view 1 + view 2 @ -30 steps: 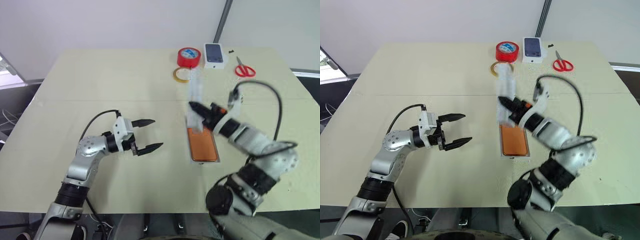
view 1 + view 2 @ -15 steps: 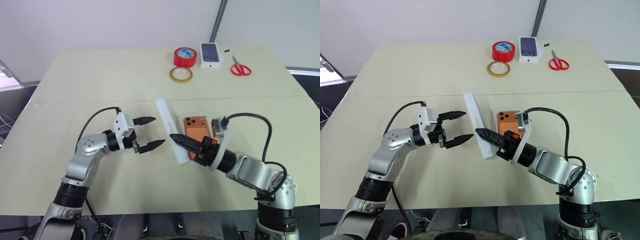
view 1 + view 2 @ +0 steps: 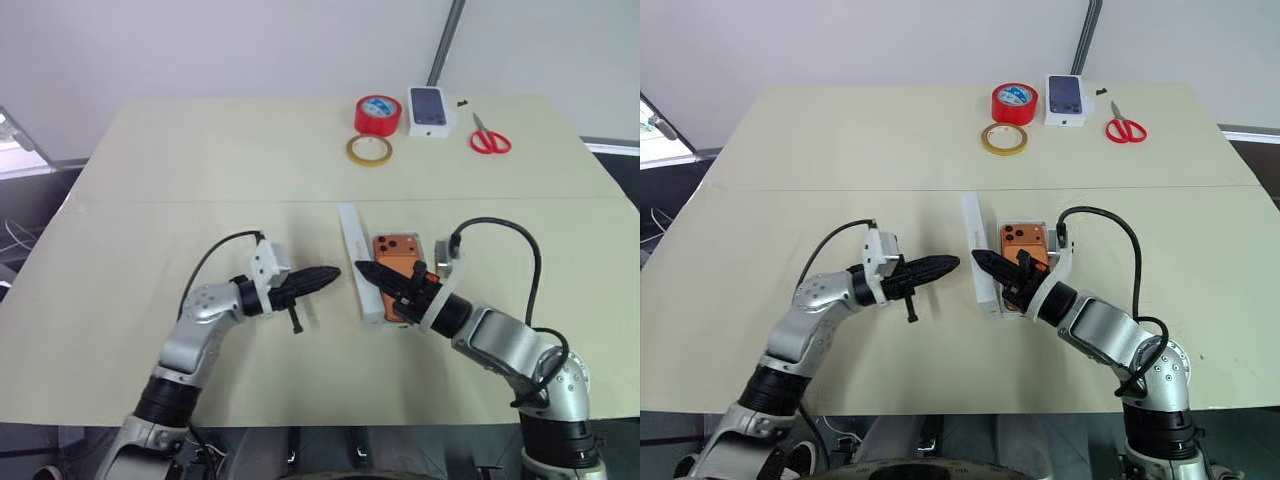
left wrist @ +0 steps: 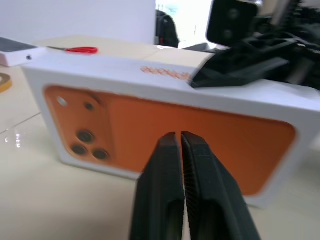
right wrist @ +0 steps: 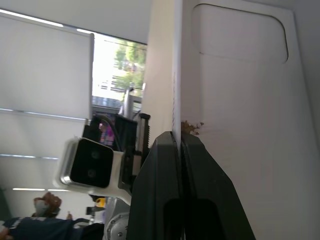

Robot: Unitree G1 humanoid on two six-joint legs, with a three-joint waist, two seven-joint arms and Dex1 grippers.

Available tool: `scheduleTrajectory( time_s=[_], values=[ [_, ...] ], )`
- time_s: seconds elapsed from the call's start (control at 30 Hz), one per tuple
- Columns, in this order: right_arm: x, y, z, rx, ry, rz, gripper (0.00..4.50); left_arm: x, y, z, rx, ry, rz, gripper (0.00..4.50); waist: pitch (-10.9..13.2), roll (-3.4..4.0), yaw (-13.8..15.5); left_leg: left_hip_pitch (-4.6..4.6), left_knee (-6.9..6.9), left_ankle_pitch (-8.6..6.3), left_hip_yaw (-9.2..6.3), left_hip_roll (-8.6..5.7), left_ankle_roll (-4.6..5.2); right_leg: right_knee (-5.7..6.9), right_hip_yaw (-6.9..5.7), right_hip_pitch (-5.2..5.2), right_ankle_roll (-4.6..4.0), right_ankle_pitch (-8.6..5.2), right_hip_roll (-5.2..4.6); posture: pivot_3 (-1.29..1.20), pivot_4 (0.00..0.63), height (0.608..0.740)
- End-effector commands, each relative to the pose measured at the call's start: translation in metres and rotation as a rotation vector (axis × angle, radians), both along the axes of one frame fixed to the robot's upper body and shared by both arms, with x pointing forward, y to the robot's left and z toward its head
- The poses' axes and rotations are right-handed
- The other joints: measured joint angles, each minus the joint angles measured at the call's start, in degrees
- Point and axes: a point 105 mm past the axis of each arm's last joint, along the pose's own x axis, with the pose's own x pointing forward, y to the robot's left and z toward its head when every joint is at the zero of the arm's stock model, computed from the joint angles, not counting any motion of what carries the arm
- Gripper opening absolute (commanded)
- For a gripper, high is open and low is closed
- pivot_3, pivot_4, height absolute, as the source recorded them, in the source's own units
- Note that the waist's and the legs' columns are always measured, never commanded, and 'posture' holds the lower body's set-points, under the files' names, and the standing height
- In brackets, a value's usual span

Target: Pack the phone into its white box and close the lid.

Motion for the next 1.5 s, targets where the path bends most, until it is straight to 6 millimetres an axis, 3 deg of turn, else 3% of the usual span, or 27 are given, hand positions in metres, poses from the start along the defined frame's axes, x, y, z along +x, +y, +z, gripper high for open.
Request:
scheduleTrajectory(
  time_s=[0.03,0.27,0.4,0.53,0.7,0.77,0.87,0.97,1.03,1.13,1.2,1.33,1.5],
  values=[
    [0.004,-0.020,-0.006,-0.060,0.026,-0.072,0.00,0.008,-0.015,0.004,-0.015,-0.037,0.007,0.07,0.0,-0.03,0.0,0.00,0.01,-0.01,0.00,0.00,0.01,-0.02,0.00,0.02,0.00,0.00,0.00,0.00,0.150,0.740],
    [0.007,-0.035,0.005,-0.056,-0.039,-0.153,0.00,0.017,-0.043,-0.002,-0.032,-0.029,-0.023,0.07,0.0,-0.05,0.3,0.01,0.04,-0.01,0.00,-0.01,0.03,-0.03,-0.01,0.08,0.01,0.01,0.01,0.00,0.150,0.740],
    [0.005,-0.056,0.012,-0.103,-0.111,-0.205,1.31,0.022,-0.062,-0.006,-0.049,-0.003,-0.046,0.00,0.0,-0.06,1.3,-0.02,0.07,-0.04,0.01,-0.04,0.09,-0.08,-0.01,0.09,0.04,0.02,0.01,0.00,0.150,0.740],
    [0.007,-0.090,0.019,-0.175,-0.165,-0.340,3.39,0.021,-0.084,-0.009,-0.044,-0.012,-0.096,0.00,0.0,-0.09,1.3,-0.07,0.10,-0.08,0.04,-0.06,0.15,-0.15,-0.01,0.09,0.11,0.06,0.00,0.00,0.150,0.740],
    [0.003,-0.122,0.024,-0.291,-0.234,-0.427,3.39,0.020,-0.106,-0.002,-0.075,-0.016,-0.150,0.00,0.0,-0.10,1.0,-0.06,0.10,-0.08,0.06,-0.05,0.16,-0.14,-0.01,0.09,0.12,0.06,0.02,0.00,0.150,0.740],
    [0.007,-0.131,0.022,-0.477,-0.300,-0.426,3.39,0.019,-0.109,-0.001,-0.074,-0.025,-0.160,0.00,0.0,-0.08,0.9,-0.02,0.10,-0.08,0.08,-0.04,0.16,-0.10,0.01,0.09,0.12,0.06,0.05,0.00,0.150,0.740],
    [0.014,-0.131,0.018,-0.601,-0.370,-0.402,3.39,0.020,-0.105,0.000,-0.072,-0.035,-0.158,0.00,0.0,-0.07,0.9,0.00,0.10,-0.08,0.11,-0.03,0.16,-0.09,0.02,0.09,0.13,0.06,0.08,0.00,0.150,0.740],
    [0.024,-0.122,0.008,-0.773,-0.457,-0.337,2.58,0.023,-0.091,0.001,-0.056,-0.030,-0.142,0.00,0.0,-0.06,0.7,0.02,0.10,-0.07,0.10,-0.01,0.15,-0.07,0.03,0.09,0.13,0.06,0.12,0.00,0.150,0.740],
    [0.031,-0.123,0.001,-0.954,-0.532,-0.315,1.57,0.025,-0.084,-0.003,-0.019,-0.032,-0.125,0.00,-0.1,-0.03,0.9,0.03,0.10,-0.07,0.10,0.00,0.15,-0.07,0.03,0.09,0.13,0.06,0.13,0.00,0.150,0.740],
    [0.044,-0.120,0.004,-1.025,-0.605,-0.356,0.02,0.029,-0.064,-0.012,0.068,-0.042,-0.088,0.00,-0.1,-0.03,1.0,0.02,0.10,-0.06,0.10,-0.01,0.13,-0.08,0.04,0.08,0.12,0.06,0.12,0.00,0.150,0.740],
    [0.046,-0.117,0.001,-1.176,-0.692,-0.302,0.02,0.031,-0.054,-0.014,0.087,-0.018,-0.069,0.00,-0.1,-0.03,1.2,0.03,0.10,-0.04,0.09,-0.01,0.10,-0.06,0.04,0.06,0.12,0.06,0.11,0.00,0.150,0.740],
    [0.051,-0.119,-0.004,-1.204,-0.718,-0.307,0.02,0.036,-0.038,-0.032,0.188,0.004,-0.006,0.00,-0.1,-0.04,1.3,0.00,0.10,-0.03,0.07,-0.06,0.08,-0.06,0.03,0.04,0.12,0.06,0.06,0.00,0.150,0.740],
    [0.045,-0.101,-0.014,-1.247,-0.789,-0.183,0.02,0.032,-0.046,-0.035,0.187,0.037,-0.029,0.00,-0.1,-0.03,1.2,0.01,0.10,-0.03,0.07,-0.07,0.07,-0.05,0.03,0.04,0.12,0.06,0.04,0.00,0.150,0.740]
  ],
)
